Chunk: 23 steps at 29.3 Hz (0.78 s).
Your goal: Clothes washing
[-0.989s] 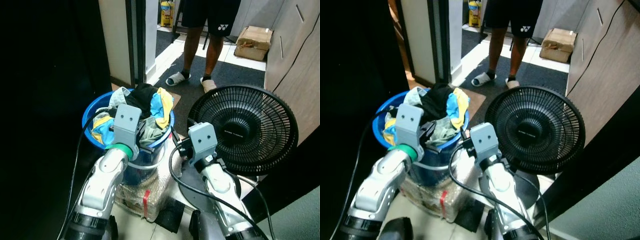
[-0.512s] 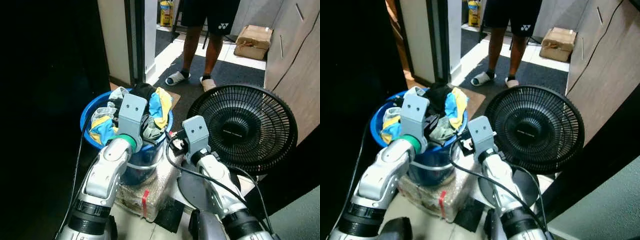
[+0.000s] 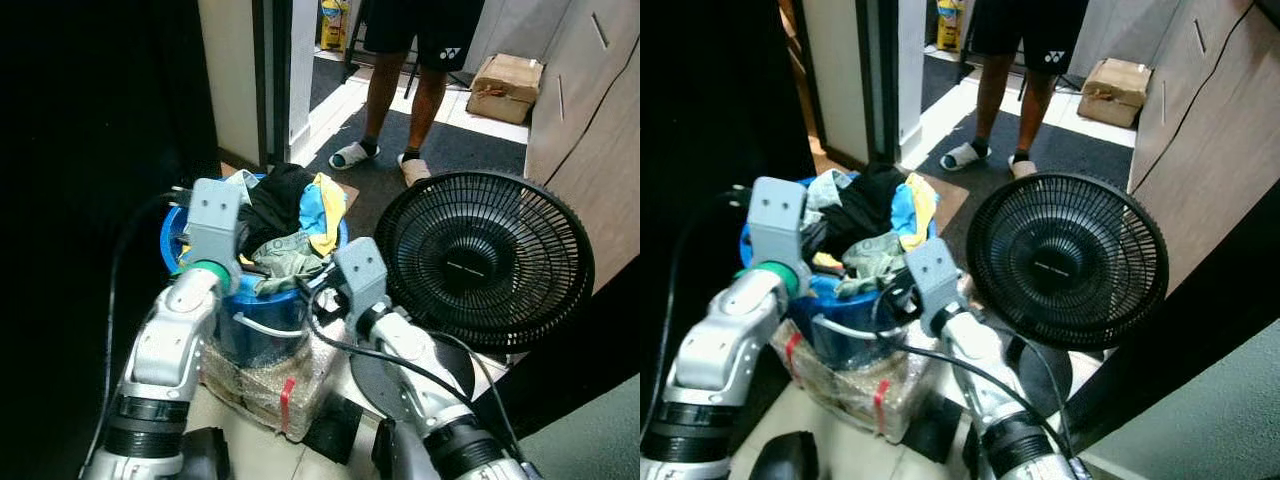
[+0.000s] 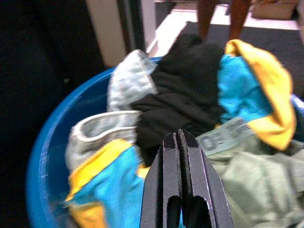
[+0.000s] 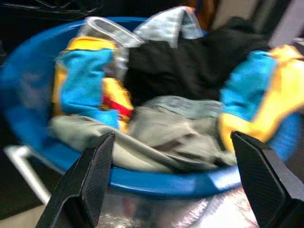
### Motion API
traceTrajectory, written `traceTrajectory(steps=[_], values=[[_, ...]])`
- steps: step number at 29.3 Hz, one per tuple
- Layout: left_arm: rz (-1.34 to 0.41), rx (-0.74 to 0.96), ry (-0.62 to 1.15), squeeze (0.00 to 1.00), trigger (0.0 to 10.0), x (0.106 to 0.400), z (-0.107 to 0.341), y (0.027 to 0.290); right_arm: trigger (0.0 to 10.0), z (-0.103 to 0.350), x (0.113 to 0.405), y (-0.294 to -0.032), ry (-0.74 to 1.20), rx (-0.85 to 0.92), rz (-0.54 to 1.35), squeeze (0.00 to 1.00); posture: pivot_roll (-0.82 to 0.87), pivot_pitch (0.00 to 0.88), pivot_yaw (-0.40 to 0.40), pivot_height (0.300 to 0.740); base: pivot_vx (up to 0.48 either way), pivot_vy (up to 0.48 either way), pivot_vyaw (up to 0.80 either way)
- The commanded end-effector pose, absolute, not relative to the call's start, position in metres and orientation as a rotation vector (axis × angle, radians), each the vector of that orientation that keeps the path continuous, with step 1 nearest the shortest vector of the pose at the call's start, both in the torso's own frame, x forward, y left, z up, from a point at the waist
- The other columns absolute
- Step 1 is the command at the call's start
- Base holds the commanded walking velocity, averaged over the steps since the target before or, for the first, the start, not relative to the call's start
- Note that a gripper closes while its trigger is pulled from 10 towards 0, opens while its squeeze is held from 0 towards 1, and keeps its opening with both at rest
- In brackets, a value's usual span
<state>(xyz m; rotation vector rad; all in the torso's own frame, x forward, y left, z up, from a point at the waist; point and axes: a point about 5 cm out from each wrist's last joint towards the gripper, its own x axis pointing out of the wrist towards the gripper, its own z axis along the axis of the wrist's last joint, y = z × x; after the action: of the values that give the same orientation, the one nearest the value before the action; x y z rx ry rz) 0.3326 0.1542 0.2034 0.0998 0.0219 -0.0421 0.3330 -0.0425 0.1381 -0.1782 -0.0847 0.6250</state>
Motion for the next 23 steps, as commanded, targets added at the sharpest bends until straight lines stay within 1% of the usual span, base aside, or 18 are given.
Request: traceTrajectory(steps=[1,4,7,10,12,14,17,19,23], values=[[-0.036,0.104,0.043,0.00,10.0,0.328,0.199,0.156,10.0,0.134,0.333,-0.039,-0.067,-0.186,0.648,0.00,0.20,0.070,-0.053,0.526,0.000,0.000,0.00],[-0.030,0.103,0.053,0.00,10.0,0.325,0.197,0.157,10.0,0.133,0.333,-0.038,-0.058,-0.185,0.658,0.00,0.20,0.074,-0.061,0.526,0.000,0.000,0.00],[-0.020,0.097,0.069,0.00,10.0,0.322,0.193,0.157,10.0,0.134,0.330,-0.034,-0.070,-0.168,0.728,0.00,0.20,0.078,-0.067,0.526,0.000,0.000,0.00],[-0.019,0.096,0.071,0.00,10.0,0.321,0.192,0.157,10.0,0.135,0.329,-0.033,-0.076,-0.165,0.747,0.00,0.20,0.078,-0.067,0.526,0.000,0.000,0.00],[-0.019,0.093,0.075,0.00,10.0,0.321,0.192,0.156,10.0,0.138,0.322,-0.026,-0.080,-0.126,0.820,0.00,0.20,0.077,-0.068,0.526,0.000,0.000,0.00],[-0.022,0.093,0.077,0.00,10.0,0.321,0.192,0.156,10.0,0.137,0.318,-0.025,-0.068,-0.113,0.849,0.00,0.20,0.075,-0.070,0.526,0.000,0.000,0.00],[-0.023,0.093,0.078,0.00,10.0,0.320,0.192,0.156,10.0,0.136,0.318,-0.027,-0.061,-0.123,0.839,0.00,0.20,0.075,-0.070,0.526,0.000,0.000,0.00],[-0.025,0.093,0.083,0.00,10.0,0.319,0.190,0.156,10.0,0.132,0.321,-0.039,-0.035,-0.172,0.775,0.00,0.19,0.074,-0.069,0.526,0.000,0.000,0.00],[-0.026,0.093,0.086,0.00,10.0,0.319,0.190,0.155,10.0,0.131,0.323,-0.044,-0.028,-0.191,0.748,0.00,0.19,0.074,-0.069,0.526,0.000,0.000,0.00]])
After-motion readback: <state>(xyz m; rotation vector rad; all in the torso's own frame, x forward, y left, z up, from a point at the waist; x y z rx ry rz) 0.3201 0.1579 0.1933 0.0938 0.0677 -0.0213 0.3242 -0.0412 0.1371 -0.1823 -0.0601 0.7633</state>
